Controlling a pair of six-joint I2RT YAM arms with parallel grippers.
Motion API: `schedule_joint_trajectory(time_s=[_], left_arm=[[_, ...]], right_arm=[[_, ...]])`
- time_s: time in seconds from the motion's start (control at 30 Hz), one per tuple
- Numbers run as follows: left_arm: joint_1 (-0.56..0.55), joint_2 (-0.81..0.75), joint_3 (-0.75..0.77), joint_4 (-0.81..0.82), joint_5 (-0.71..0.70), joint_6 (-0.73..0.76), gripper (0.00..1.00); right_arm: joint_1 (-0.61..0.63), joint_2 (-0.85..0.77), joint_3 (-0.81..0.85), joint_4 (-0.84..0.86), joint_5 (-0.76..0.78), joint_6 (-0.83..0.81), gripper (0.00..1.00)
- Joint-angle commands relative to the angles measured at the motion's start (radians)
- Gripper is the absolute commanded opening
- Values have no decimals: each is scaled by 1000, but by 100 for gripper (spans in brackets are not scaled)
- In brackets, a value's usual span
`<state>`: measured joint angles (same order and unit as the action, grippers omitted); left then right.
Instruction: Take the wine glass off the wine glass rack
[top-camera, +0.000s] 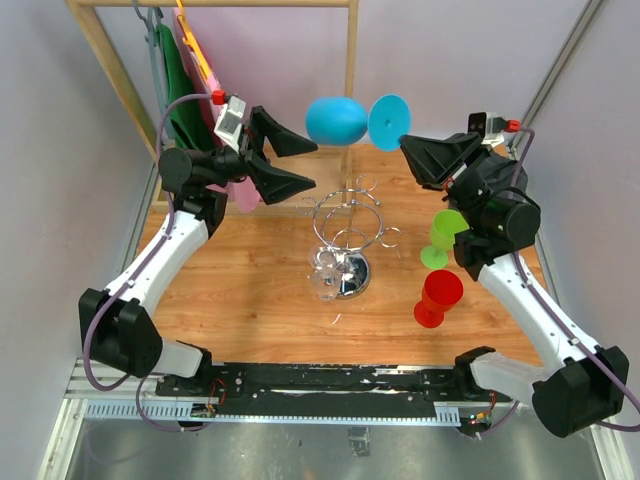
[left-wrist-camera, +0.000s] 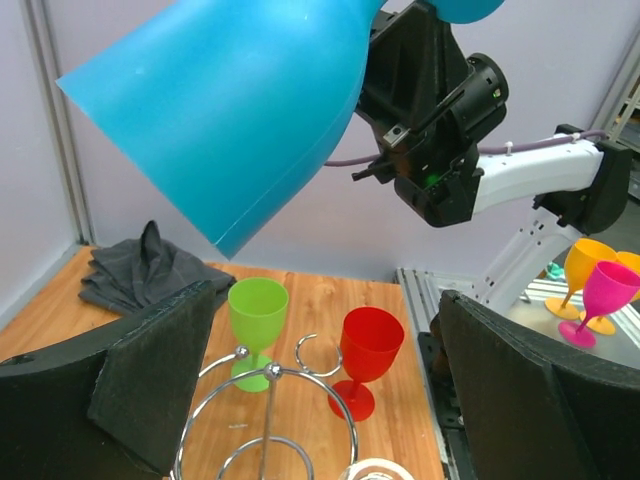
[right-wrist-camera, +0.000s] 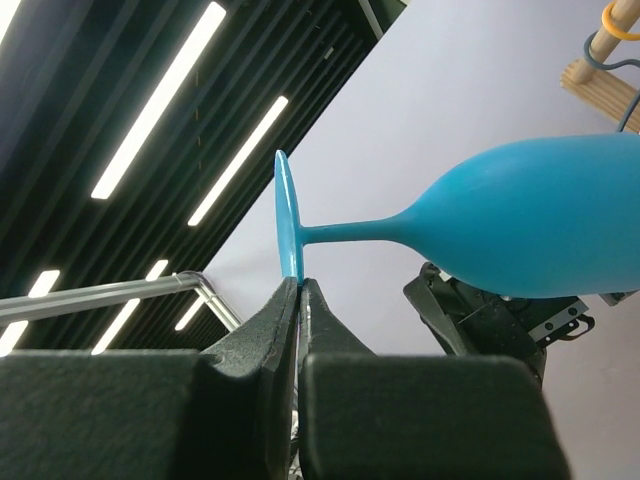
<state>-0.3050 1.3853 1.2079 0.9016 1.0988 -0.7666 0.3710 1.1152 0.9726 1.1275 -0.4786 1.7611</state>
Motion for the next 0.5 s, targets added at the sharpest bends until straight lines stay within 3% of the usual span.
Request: schedule_joint_trajectory(time_s=[0.0, 0.47], left_arm=[[3, 7, 42, 114, 24, -53, 99], [4, 15, 59, 103, 5, -47, 98]], right_arm=[[22, -35, -11, 81, 8, -39, 1], [23, -118, -80, 61, 12, -64, 1]])
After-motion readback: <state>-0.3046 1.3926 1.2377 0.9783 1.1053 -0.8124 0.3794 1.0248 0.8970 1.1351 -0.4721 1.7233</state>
